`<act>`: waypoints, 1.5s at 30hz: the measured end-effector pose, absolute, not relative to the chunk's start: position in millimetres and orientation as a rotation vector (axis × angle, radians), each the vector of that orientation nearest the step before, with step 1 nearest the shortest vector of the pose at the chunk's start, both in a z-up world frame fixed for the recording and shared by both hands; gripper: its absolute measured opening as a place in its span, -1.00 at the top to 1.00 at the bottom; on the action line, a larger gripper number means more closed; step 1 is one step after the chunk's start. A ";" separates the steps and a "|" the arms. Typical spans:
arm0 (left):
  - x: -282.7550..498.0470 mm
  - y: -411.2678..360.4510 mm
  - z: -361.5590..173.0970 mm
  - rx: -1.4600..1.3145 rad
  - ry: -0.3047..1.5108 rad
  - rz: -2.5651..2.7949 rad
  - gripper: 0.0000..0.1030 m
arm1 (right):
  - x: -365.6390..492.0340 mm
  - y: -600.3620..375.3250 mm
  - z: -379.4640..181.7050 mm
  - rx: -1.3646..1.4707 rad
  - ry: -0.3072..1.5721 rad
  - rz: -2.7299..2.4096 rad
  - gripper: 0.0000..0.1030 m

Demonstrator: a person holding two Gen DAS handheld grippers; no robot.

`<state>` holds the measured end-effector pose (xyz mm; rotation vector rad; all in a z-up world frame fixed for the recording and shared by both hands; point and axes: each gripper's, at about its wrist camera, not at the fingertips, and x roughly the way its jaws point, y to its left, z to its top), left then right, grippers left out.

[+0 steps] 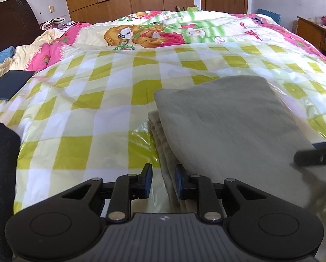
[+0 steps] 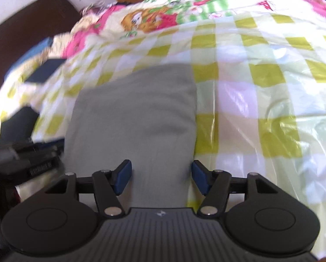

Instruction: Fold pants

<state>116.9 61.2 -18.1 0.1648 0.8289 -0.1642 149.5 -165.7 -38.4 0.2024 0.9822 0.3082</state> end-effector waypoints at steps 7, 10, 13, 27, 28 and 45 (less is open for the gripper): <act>94.3 61.7 -23.0 0.179 0.866 -0.130 0.32 | 135.5 -165.6 -35.9 0.247 1.009 0.308 -0.23; 80.9 59.6 -13.7 0.193 0.849 -0.126 0.31 | 121.1 -164.9 -28.8 0.230 0.980 0.306 -0.24; 66.6 58.4 -4.4 0.177 0.839 -0.123 0.27 | 106.7 -170.1 -25.1 0.266 0.971 0.300 -0.25; 3.1 47.3 14.6 0.072 0.741 -0.071 -0.86 | 47.3 -167.1 -12.4 0.307 0.917 0.336 -0.24; 0.1 46.4 14.6 0.067 0.739 -0.067 -0.96 | 45.4 -167.0 -11.9 0.308 0.913 0.336 -0.24; -18.8 27.9 2.5 0.164 0.798 -0.026 -1.00 | 29.8 -163.5 -27.8 0.280 0.955 0.312 -0.26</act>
